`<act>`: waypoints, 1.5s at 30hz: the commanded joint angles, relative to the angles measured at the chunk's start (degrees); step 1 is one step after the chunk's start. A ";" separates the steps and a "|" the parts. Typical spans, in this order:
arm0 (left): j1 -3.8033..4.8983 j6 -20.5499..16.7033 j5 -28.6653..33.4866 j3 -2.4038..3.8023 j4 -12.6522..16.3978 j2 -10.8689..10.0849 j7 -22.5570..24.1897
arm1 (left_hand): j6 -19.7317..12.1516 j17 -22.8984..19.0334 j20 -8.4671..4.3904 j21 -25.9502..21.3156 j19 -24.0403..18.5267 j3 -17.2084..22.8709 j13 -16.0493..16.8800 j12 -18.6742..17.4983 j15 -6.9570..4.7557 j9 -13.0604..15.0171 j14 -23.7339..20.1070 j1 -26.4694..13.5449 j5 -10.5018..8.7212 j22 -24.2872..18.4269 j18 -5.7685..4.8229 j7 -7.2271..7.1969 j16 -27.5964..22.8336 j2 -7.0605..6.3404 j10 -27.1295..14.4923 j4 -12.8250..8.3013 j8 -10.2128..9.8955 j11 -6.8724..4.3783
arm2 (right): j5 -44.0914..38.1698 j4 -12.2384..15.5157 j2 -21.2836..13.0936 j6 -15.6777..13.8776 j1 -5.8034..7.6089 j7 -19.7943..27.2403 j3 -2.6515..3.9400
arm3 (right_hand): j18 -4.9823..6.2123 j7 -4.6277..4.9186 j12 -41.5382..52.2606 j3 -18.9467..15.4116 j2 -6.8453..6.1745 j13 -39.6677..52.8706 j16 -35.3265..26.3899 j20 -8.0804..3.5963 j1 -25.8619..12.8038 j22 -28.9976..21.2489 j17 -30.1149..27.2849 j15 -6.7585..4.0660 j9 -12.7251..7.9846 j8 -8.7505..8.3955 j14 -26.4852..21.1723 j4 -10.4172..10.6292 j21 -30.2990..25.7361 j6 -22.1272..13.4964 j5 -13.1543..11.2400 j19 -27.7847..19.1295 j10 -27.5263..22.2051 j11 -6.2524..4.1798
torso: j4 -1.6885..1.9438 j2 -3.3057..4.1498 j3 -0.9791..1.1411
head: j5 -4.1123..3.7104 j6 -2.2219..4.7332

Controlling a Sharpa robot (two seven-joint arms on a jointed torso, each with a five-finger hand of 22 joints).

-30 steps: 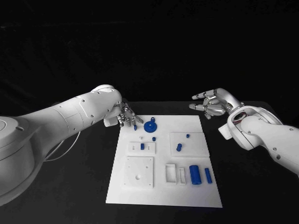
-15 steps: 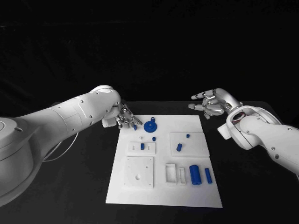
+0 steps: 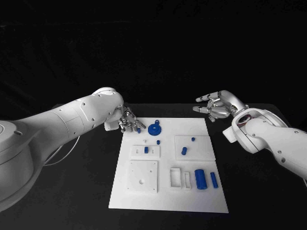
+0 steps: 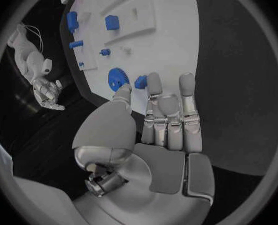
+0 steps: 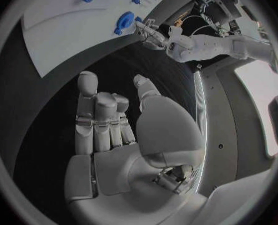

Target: Assemble the parts on the task board

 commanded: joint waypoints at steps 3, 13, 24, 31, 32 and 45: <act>-0.02 1.88 -0.20 0.01 0.09 -0.16 0.18 | 0.34 -0.06 0.16 0.28 -0.51 0.00 -0.05 -0.16 0.05 -0.08 -0.39 1.65 5.22 1.02 -0.87 -0.23 0.26 1.41 2.22 -2.23 -0.51 -0.12 | -0.45 -0.08 0.08 0.74 0.00 0.24 0.03 | 0.68 -0.01 0.27 0.02 -0.24 -0.04 0.05 0.24 -0.18 -0.07 0.02 0.06 -0.09 -0.11 0.07 0.26 0.29 -0.37 0.14 2.39 -0.22 -0.07 | 0.01 0.08 0.00 | -0.06 -0.11; -0.01 2.25 0.36 0.02 0.31 -0.38 0.49 | 0.38 -0.27 0.13 0.29 -0.69 -0.55 -0.14 -0.58 0.03 -0.30 -0.56 2.29 6.03 0.97 -0.93 -0.30 0.15 3.07 2.16 -4.40 -0.80 -0.14 | -0.44 -0.41 0.28 0.83 0.00 0.21 0.03 | 0.68 -0.01 0.27 0.02 -0.24 -0.04 0.05 0.24 -0.18 -0.07 0.02 0.06 -0.09 -0.11 0.07 0.26 0.29 -0.37 0.14 2.39 -0.22 -0.07 | 0.06 0.12 -0.03 | -0.13 -0.17; -0.01 2.52 1.57 0.03 0.31 -0.34 0.74 | 0.12 -0.46 0.13 0.22 -0.73 -0.86 -0.06 -0.84 0.06 -0.58 -0.60 2.47 5.56 0.98 -0.97 -0.21 0.12 3.85 2.20 -5.46 -0.91 -0.08 | -0.42 -0.73 0.56 0.92 0.00 0.16 0.03 | 0.68 -0.01 0.27 0.02 -0.24 -0.04 0.05 0.24 -0.18 -0.07 0.02 0.06 -0.09 -0.11 0.07 0.26 0.29 -0.37 0.14 2.39 -0.22 -0.07 | 0.14 0.10 -0.02 | -0.13 -0.15; -0.01 2.68 1.69 0.03 0.23 -0.48 0.40 | 0.33 -0.48 0.19 0.20 -0.65 -2.01 0.05 -0.59 0.12 -0.75 -0.57 1.19 -0.10 0.98 -0.90 -0.05 0.25 3.11 2.24 -4.30 -0.81 0.00 | -0.38 -0.77 0.53 0.91 0.00 0.16 0.03 | 0.68 -0.01 0.27 0.02 -0.24 -0.04 0.05 0.24 -0.18 -0.07 0.02 0.06 -0.09 -0.11 0.07 0.26 0.29 -0.37 0.14 2.39 -0.22 -0.07 | 0.19 0.15 -0.04 | -0.10 -0.10; -0.01 2.69 1.70 0.03 0.23 -0.50 0.36 | 0.36 -0.49 0.20 0.19 -0.65 -2.06 0.06 -0.56 0.13 -0.73 -0.56 1.09 -0.70 0.97 -0.89 -0.03 0.27 3.01 2.24 -4.11 -0.78 0.02 | -0.37 -0.78 0.53 0.91 0.00 0.16 0.03 | 0.68 -0.01 0.27 0.02 -0.24 -0.04 0.05 0.24 -0.18 -0.07 0.02 0.06 -0.09 -0.11 0.07 0.26 0.29 -0.37 0.14 2.39 -0.22 -0.07 | 0.20 0.13 -0.03 | -0.10 -0.10; -0.01 3.28 1.72 0.03 0.40 -0.66 -0.01 | 0.51 -0.53 0.27 0.24 -0.50 -0.92 0.12 -0.16 0.16 -0.35 -0.43 0.71 -2.83 1.01 -0.76 0.00 0.50 1.10 2.32 -1.86 -0.71 0.02 | -0.36 -0.93 0.62 0.95 -0.01 0.19 0.03 | 0.68 -0.01 0.27 0.02 -0.24 -0.04 0.05 0.24 -0.18 -0.07 0.02 0.06 -0.09 -0.11 0.07 0.26 0.29 -0.37 0.14 2.39 -0.22 -0.07 | 0.18 0.17 -0.03 | -0.11 -0.16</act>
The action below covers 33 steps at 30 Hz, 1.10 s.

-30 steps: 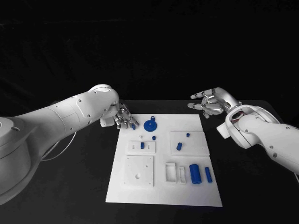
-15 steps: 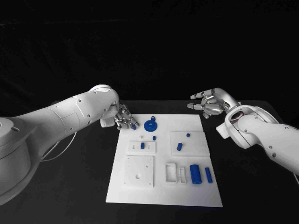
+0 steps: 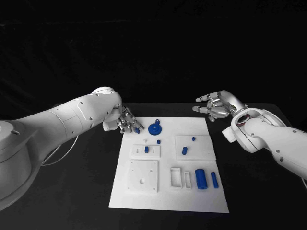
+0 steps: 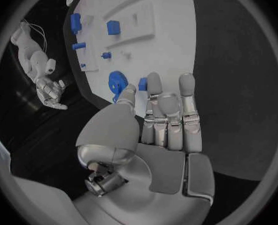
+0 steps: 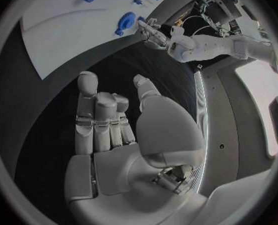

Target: Assemble the parts on the task board

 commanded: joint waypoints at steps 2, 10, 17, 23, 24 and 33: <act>-0.08 1.30 0.32 -0.01 0.22 -0.07 -0.23 | 0.37 -0.04 0.29 0.28 -0.03 0.12 0.10 0.41 -0.04 0.09 -0.14 -0.05 -0.09 0.99 -0.74 0.17 0.35 -0.52 2.32 0.34 0.08 0.00 | -0.37 -0.03 0.08 0.74 0.00 0.26 0.03 | 0.68 0.00 0.27 0.01 -0.24 -0.04 0.05 0.24 -0.18 -0.07 0.02 0.05 -0.09 -0.11 0.07 0.26 0.29 -0.37 0.18 2.39 -0.22 -0.07 | 0.02 0.02 0.01 | -0.03 -0.08; -0.08 1.72 0.33 -0.01 0.28 -0.19 -0.50 | 0.61 0.01 0.34 0.34 -0.03 0.32 0.11 0.55 -0.02 0.03 -0.11 0.53 0.26 0.99 -0.69 0.07 0.46 -0.17 2.33 -0.18 0.07 -0.07 | -0.36 -0.05 0.07 0.78 0.00 0.24 0.03 | 0.66 -0.01 0.34 -0.02 -0.15 0.02 0.16 0.22 -0.14 -0.10 0.13 0.04 -0.08 -0.10 0.13 0.23 0.44 -0.34 0.20 2.41 -0.20 -0.08 | 0.06 0.04 0.00 | -0.08 -0.10; -0.08 1.93 0.37 -0.01 0.41 -0.33 -0.61 | 0.82 0.09 0.39 0.49 -0.02 0.07 0.08 0.73 -0.02 -0.04 -0.04 1.20 1.23 0.99 -0.59 -0.06 0.55 0.90 2.36 -1.41 0.03 -0.13 | -0.36 -0.12 0.06 0.87 0.00 0.21 0.03 | 0.66 -0.01 0.34 -0.02 -0.15 0.02 0.16 0.22 -0.14 -0.10 0.13 0.04 -0.08 -0.10 0.13 0.23 0.44 -0.34 0.20 2.41 -0.20 -0.08 | 0.05 0.07 0.01 | -0.06 -0.16; -0.08 2.22 1.29 0.01 0.59 -0.58 -0.62 | 0.44 0.06 0.23 0.54 -0.13 0.68 -0.01 0.46 -0.16 0.54 -0.18 2.74 7.23 0.99 -0.72 -0.29 0.44 2.70 2.30 -3.19 0.13 -0.23 | -0.36 -0.20 0.04 0.94 0.00 0.16 0.03 | 0.64 -0.02 0.46 0.00 -0.12 0.10 0.29 0.20 -0.12 0.01 0.24 0.02 -0.09 -0.10 0.25 0.16 0.90 -0.32 0.23 2.47 -0.04 -0.10 | 0.06 0.08 -0.02 | -0.05 -0.23; -0.08 2.23 1.42 0.01 0.62 -0.62 -0.61 | 0.47 0.06 0.20 0.56 -0.13 0.82 -0.03 0.41 -0.20 0.83 -0.19 2.97 8.31 1.00 -0.75 -0.41 0.44 2.90 2.29 -3.54 0.28 -0.24 | -0.36 -0.22 0.05 0.95 0.00 0.16 0.03 | 0.64 -0.02 0.46 0.00 -0.12 0.10 0.29 0.20 -0.12 0.01 0.24 0.02 -0.09 -0.10 0.25 0.16 0.90 -0.32 0.23 2.47 -0.04 -0.10 | 0.07 0.08 -0.01 | -0.06 -0.24; -0.08 2.00 2.93 0.05 0.83 -1.01 -0.63 | -0.74 -0.04 -0.06 0.67 -0.27 3.04 -0.06 -0.05 -0.37 4.90 -0.32 2.95 14.25 0.99 -1.00 -0.65 0.37 4.14 2.25 -6.91 0.96 -0.36 | -0.36 -0.38 0.11 1.02 -0.01 0.14 0.03 | 0.64 -0.02 0.46 0.00 -0.12 0.10 0.29 0.20 -0.12 0.01 0.24 0.02 -0.09 -0.10 0.25 0.16 0.90 -0.32 0.23 2.47 -0.04 -0.10 | 0.07 0.08 -0.01 | -0.10 -0.40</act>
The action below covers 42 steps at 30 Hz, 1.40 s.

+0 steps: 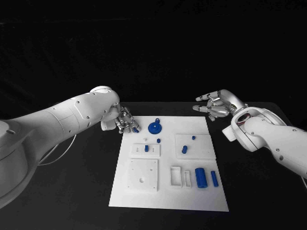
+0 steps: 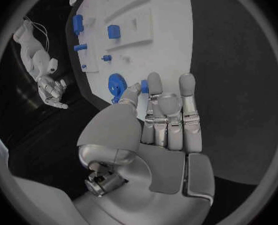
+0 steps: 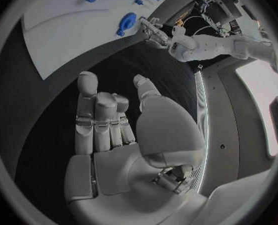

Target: Assemble the parts on the task board

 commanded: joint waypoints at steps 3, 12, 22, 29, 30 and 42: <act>-0.05 0.65 2.12 0.02 0.26 -0.19 -0.22 | -0.94 -0.10 -0.10 0.25 -0.31 1.75 -0.01 -0.39 -0.19 2.03 -0.22 -0.98 1.64 1.01 -1.05 0.07 0.15 0.96 2.23 -1.98 0.36 -0.38 | -0.35 -0.11 0.13 0.84 -0.02 0.18 0.03 | 0.64 -0.02 0.20 0.00 -0.12 0.05 0.29 0.20 -0.12 0.04 0.05 0.02 -0.09 -0.11 0.25 0.16 0.21 -0.31 0.23 2.47 -0.04 -0.10 | 0.05 0.01 0.01 | -0.01 -0.04; -0.03 -0.47 5.22 0.05 1.26 -0.87 -0.15 | -2.97 -0.10 -0.25 0.58 -0.35 6.43 0.06 -0.14 -0.35 11.70 -0.10 -0.74 5.25 1.08 -1.02 -0.26 0.30 2.60 2.34 -5.76 4.80 -0.49 | -0.19 -0.33 0.16 0.85 -0.04 0.20 0.03 | 0.64 -0.02 0.20 0.00 -0.12 0.05 0.29 0.20 -0.12 0.04 0.05 0.02 -0.09 -0.11 0.25 0.16 0.21 -0.31 0.23 2.47 -0.04 -0.10 | 0.10 -0.04 0.04 | 0.13 -0.13; 0.16 -5.62 7.64 0.07 8.30 -4.49 -0.90 | -3.58 -0.02 -0.11 1.34 -0.36 9.60 0.11 0.52 -0.28 15.58 0.36 -1.14 5.90 1.07 -0.58 -0.23 0.38 3.09 2.45 -7.84 6.49 -0.57 | 0.09 -0.30 -0.23 0.79 -0.08 0.19 0.03 | 0.64 -0.02 0.20 0.00 -0.12 0.05 0.29 0.20 -0.12 0.04 0.05 0.02 -0.09 -0.11 0.25 0.16 0.21 -0.31 0.23 2.47 -0.04 -0.10 | 0.27 -0.29 -0.03 | 0.23 -0.09; 0.26 -12.07 7.25 0.06 16.72 -8.36 -2.85 | -3.17 0.07 -0.19 1.63 0.04 9.67 0.19 1.11 -0.39 15.90 0.94 -1.15 6.10 1.02 -0.44 -0.39 0.40 2.94 2.53 -7.99 6.63 -0.73 | 0.32 -0.44 -0.48 0.76 -0.25 0.18 0.03 | 0.65 -0.02 0.19 0.05 -0.10 0.06 0.27 0.18 -0.26 0.00 0.07 0.00 -0.09 -0.11 0.29 0.14 0.28 -0.34 0.34 2.44 -0.03 -0.10 | 0.68 -0.93 -0.07 | 0.17 -0.46; 0.26 -12.94 6.96 0.06 17.93 -8.93 -3.16 | -3.10 0.15 -0.21 1.68 0.13 9.70 0.19 1.23 -0.41 15.93 1.07 -1.16 6.11 1.01 -0.42 -0.40 0.42 2.97 2.55 -8.01 6.63 -0.76 | 0.35 -0.46 -0.49 0.76 -0.31 0.19 0.03 | 0.65 -0.02 0.19 0.05 -0.10 0.06 0.27 0.18 -0.26 0.00 0.07 0.00 -0.09 -0.11 0.29 0.14 0.28 -0.34 0.34 2.44 -0.03 -0.10 | 0.75 -1.04 -0.06 | 0.13 -0.58; 0.17 -21.08 0.77 -0.14 29.52 -14.36 -6.38 | -2.62 0.94 -0.29 1.87 0.60 9.69 0.22 2.09 -0.53 15.94 1.92 -1.31 6.11 0.97 -0.32 -0.56 0.55 3.03 2.62 -8.02 6.62 -0.89 | 0.68 -0.64 -0.71 0.84 -0.93 0.23 0.03 | 0.65 -0.02 0.19 0.05 -0.10 0.06 0.27 0.18 -0.26 0.00 0.07 0.00 -0.09 -0.11 0.29 0.14 0.28 -0.34 0.34 2.44 -0.03 -0.10 | 1.37 -1.89 -0.23 | -0.03 -1.44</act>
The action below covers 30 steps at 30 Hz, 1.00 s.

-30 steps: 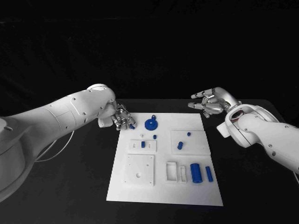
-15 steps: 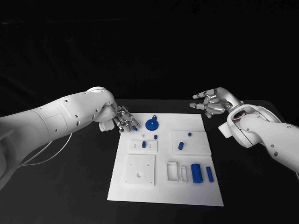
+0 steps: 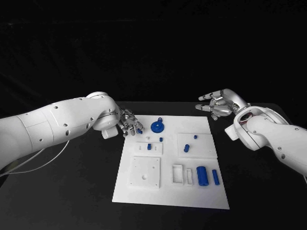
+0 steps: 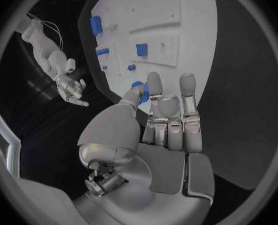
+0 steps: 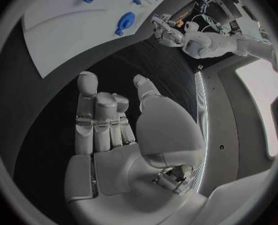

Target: Assemble the parts on the task board

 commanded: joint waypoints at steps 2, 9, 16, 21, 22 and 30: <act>-0.10 -6.11 -4.64 -0.13 3.54 -1.46 -2.49 | 1.22 0.14 -0.08 0.34 0.42 2.52 0.06 0.34 0.08 0.05 0.54 0.47 0.17 0.94 -0.30 -0.68 0.32 0.77 2.53 -2.53 0.22 -0.37 | 0.31 -0.01 -0.09 0.70 -0.19 0.28 0.03 | 0.65 -0.01 0.22 0.05 -0.10 0.07 0.27 0.19 -0.26 -0.01 0.08 0.01 -0.09 -0.11 0.29 0.14 0.29 -0.34 0.34 2.44 -0.03 -0.10 | 0.39 -0.46 -0.18 | 0.09 -0.36; -0.42 -8.54 -7.27 -0.56 7.64 -3.31 -3.05 | 1.55 0.16 -0.02 0.40 0.63 2.35 0.02 0.74 0.08 -0.13 0.95 0.40 0.25 0.92 -0.19 -0.75 0.09 0.60 2.55 -2.44 0.17 -0.39 | 0.43 -0.02 -0.23 0.69 -0.38 0.31 0.03 | 0.65 -0.01 0.22 0.05 -0.10 0.07 0.27 0.19 -0.26 -0.01 0.08 0.01 -0.09 -0.11 0.29 0.14 0.29 -0.34 0.34 2.44 -0.03 -0.10 | 0.54 -0.62 -0.26 | 0.05 -0.59; -1.11 -9.96 -11.14 -1.60 11.32 -4.56 -3.07 | 1.78 0.24 0.09 0.41 0.72 2.27 -0.10 0.92 0.12 -0.36 1.15 0.51 0.30 0.92 -0.04 -0.77 -0.07 0.51 2.56 -2.41 0.02 -0.40 | 0.48 0.03 -0.35 0.66 -0.47 0.34 0.03 | 0.66 -0.01 0.12 0.08 -0.04 0.00 0.13 0.18 -0.29 -0.18 -0.01 0.00 -0.09 -0.11 0.25 0.14 0.05 -0.36 0.39 2.40 -0.10 -0.11 | 0.51 -0.55 -0.22 | 0.43 -0.67; -1.64 -10.44 -11.89 -1.93 12.16 -4.57 -3.02 | 1.84 0.27 0.12 0.40 0.75 2.26 -0.12 0.99 0.14 -0.40 1.22 0.60 0.32 0.91 0.00 -0.78 -0.09 0.51 2.57 -2.38 -0.01 -0.41 | 0.50 0.07 -0.36 0.67 -0.49 0.35 0.03 | 0.66 -0.01 0.12 0.08 -0.04 0.00 0.13 0.18 -0.29 -0.18 -0.01 0.00 -0.09 -0.11 0.25 0.14 0.05 -0.36 0.39 2.40 -0.10 -0.11 | 0.42 -0.52 -0.18 | 0.50 -0.77; -1.75 -10.43 -11.96 -1.97 12.21 -4.52 -2.99 | 1.84 0.27 0.12 0.40 0.75 2.26 -0.12 0.99 0.14 -0.40 1.22 0.60 0.32 0.91 0.00 -0.78 -0.09 0.51 2.57 -2.38 -0.01 -0.41 | 0.51 0.08 -0.35 0.67 -0.50 0.35 0.03 | 0.66 -0.01 0.12 0.08 -0.04 0.00 0.13 0.18 -0.29 -0.18 -0.01 0.00 -0.09 -0.11 0.25 0.14 0.05 -0.36 0.39 2.40 -0.10 -0.11 | 0.37 -0.49 -0.18 | 0.54 -0.78; -2.41 -9.06 -12.23 -2.67 12.18 -3.84 -2.93 | 1.84 0.42 0.16 0.40 0.78 2.25 -0.17 1.07 0.15 -0.40 1.30 0.66 0.28 0.91 0.06 -0.77 -0.12 0.55 2.56 -2.25 -0.03 -0.38 | 0.54 0.10 -0.35 0.70 -0.53 0.37 0.03 | 0.66 -0.01 0.12 0.08 -0.04 0.00 0.13 0.18 -0.29 -0.18 -0.01 0.00 -0.09 -0.11 0.25 0.14 0.05 -0.36 0.39 2.40 -0.10 -0.11 | 0.30 -0.44 -0.13 | 0.33 -0.97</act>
